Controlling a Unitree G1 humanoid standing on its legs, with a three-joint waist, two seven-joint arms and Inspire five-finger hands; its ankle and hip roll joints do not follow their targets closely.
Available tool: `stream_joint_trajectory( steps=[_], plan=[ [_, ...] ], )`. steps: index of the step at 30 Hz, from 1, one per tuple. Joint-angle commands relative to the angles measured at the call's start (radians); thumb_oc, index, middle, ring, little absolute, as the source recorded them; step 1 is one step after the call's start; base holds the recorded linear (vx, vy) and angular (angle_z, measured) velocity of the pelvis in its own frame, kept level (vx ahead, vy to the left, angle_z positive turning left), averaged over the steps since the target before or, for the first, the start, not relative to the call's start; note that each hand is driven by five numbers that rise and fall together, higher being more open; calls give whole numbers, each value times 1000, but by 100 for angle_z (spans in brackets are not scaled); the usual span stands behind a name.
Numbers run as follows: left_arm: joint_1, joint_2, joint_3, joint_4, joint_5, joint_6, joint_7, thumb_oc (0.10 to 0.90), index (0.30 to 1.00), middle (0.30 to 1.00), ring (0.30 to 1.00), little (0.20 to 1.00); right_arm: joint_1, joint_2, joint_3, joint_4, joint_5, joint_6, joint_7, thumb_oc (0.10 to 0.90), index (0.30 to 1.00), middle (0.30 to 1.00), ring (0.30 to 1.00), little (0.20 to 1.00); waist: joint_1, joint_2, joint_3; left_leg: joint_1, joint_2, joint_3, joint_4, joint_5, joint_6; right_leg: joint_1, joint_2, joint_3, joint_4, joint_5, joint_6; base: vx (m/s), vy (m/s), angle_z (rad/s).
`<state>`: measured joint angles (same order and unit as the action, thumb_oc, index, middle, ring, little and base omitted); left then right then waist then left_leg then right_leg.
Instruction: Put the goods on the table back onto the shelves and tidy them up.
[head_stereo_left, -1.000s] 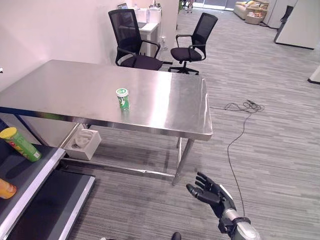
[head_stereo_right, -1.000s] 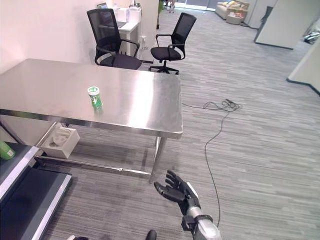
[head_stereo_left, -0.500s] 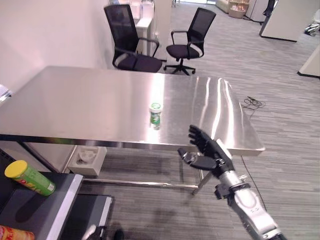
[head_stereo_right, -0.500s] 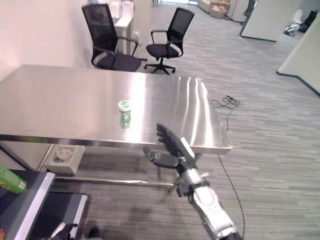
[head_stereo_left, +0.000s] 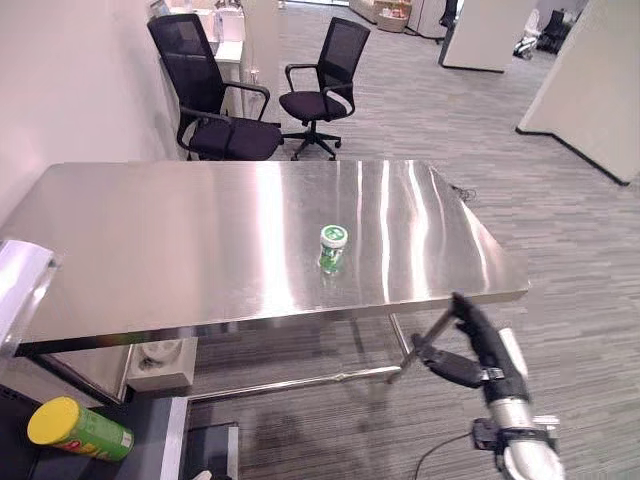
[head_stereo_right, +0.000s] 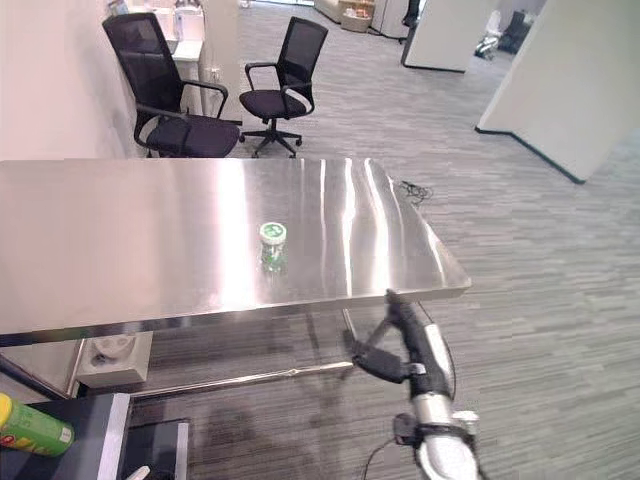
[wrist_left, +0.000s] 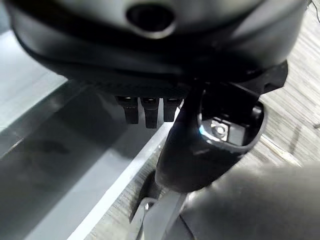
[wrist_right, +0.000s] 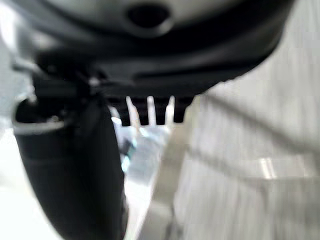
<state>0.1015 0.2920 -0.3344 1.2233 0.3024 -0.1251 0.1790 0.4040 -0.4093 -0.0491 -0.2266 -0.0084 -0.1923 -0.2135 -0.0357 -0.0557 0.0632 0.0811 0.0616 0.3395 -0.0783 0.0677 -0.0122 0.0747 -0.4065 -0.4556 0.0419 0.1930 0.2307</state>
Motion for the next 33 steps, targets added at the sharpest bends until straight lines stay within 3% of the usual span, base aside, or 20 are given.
stream_joint_trajectory(
  steps=[1, 8, 15, 21, 27, 33],
  plan=[
    [-51, -54, 23, -17, -12, -48, 9, 800, 900, 900, 900, 900, -120, -45, -48, -131, -71, -86, -88, 800, 900, 900, 900, 900, 10, 11, -41, -44, 115, -32, -9, -25, -76, -31, 37, 32, 4, -65, 19, 17, -139, -38],
    [-41, -64, 36, -24, -36, -52, 15, 800, 900, 900, 900, 900, -177, -61, -6, -153, -35, -100, -68, 800, 900, 900, 900, 900, 28, 20, -57, -46, 182, -29, -9, 9, -113, 11, 97, 40, -69, -104, 7, -6, -124, -28],
    [-41, -64, 50, -20, -48, -58, -5, 800, 900, 900, 900, 900, -217, -118, 28, -141, 22, -117, 19, 800, 900, 900, 900, 900, 44, 28, -65, -50, 205, -44, -9, 21, -126, 30, 130, 33, -85, -125, -6, 6, -50, 9],
    [-33, -59, 17, -24, -27, -69, -41, 800, 900, 900, 900, 900, -314, -184, 80, -51, 89, -122, 75, 800, 900, 900, 900, 900, 69, 33, -68, -58, 206, -59, -9, 22, -130, 40, 139, 26, -97, -129, -12, 22, -32, 10],
    [-38, -62, 2, -6, -34, -68, -58, 800, 900, 900, 900, 900, -428, -228, 94, -19, 87, -110, 64, 800, 900, 900, 900, 900, 88, 45, -66, -66, 199, -72, -9, 20, -132, 42, 137, 21, -103, -130, -15, 47, -27, 11],
    [-39, -58, -30, -10, -48, -63, -82, 800, 900, 900, 900, 900, -520, -280, 147, 27, 277, -105, 141, 800, 900, 900, 900, 900, 102, 54, -59, -75, 199, -86, -9, 21, -134, 41, 142, 21, -107, -134, -20, 51, -24, 7]
  ],
)
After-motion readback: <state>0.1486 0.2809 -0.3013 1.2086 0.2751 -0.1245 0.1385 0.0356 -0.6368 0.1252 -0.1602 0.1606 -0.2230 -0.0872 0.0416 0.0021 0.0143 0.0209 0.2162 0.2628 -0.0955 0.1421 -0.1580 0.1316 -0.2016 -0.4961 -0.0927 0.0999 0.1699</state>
